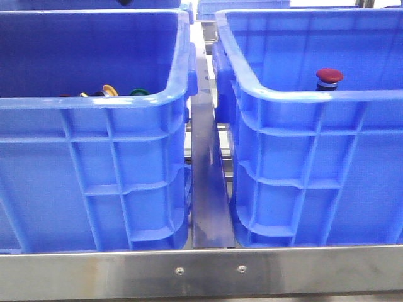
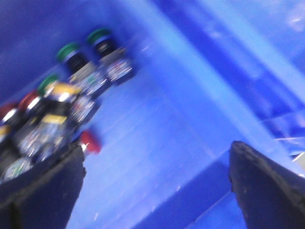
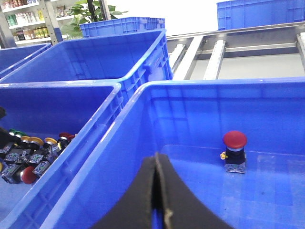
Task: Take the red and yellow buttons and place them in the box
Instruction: 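Grasp a yellow-capped button with the left gripper and lift it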
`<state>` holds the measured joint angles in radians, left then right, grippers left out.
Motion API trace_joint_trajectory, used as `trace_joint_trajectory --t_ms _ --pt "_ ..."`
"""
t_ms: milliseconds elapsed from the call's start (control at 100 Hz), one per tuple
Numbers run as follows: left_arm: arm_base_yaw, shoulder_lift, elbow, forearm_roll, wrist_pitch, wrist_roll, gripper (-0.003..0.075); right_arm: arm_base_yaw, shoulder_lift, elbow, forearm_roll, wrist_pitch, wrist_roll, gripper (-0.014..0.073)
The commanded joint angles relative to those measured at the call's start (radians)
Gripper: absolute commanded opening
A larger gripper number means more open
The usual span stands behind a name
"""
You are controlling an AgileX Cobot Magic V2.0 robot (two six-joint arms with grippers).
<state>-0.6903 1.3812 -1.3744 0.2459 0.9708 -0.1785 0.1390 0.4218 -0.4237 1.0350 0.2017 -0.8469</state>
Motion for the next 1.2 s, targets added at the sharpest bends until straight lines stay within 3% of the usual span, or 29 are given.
trace_joint_trajectory --t_ms 0,130,330,470,750,1190 --pt "0.045 -0.004 -0.065 -0.004 0.031 -0.03 0.0573 -0.001 0.002 -0.025 0.011 -0.033 -0.007 -0.0068" --pt "0.17 0.036 -0.107 -0.097 0.075 -0.009 0.0573 -0.001 0.002 -0.025 0.011 -0.033 -0.007 -0.0068" --pt "0.36 0.134 -0.169 -0.346 0.158 0.197 0.0573 -0.001 0.002 -0.025 0.011 -0.033 -0.007 -0.0068" --pt "0.433 0.217 -0.212 -0.43 0.17 0.33 0.0573 -0.001 0.002 -0.025 0.011 -0.033 -0.007 -0.0068" --pt "0.454 0.377 -0.338 -0.445 0.196 0.558 0.0573 -0.001 0.002 -0.025 0.011 -0.033 -0.007 -0.0068" --pt "0.454 0.533 -0.426 -0.377 0.162 0.657 0.0567 -0.001 0.002 -0.025 0.011 -0.033 -0.007 -0.0068"
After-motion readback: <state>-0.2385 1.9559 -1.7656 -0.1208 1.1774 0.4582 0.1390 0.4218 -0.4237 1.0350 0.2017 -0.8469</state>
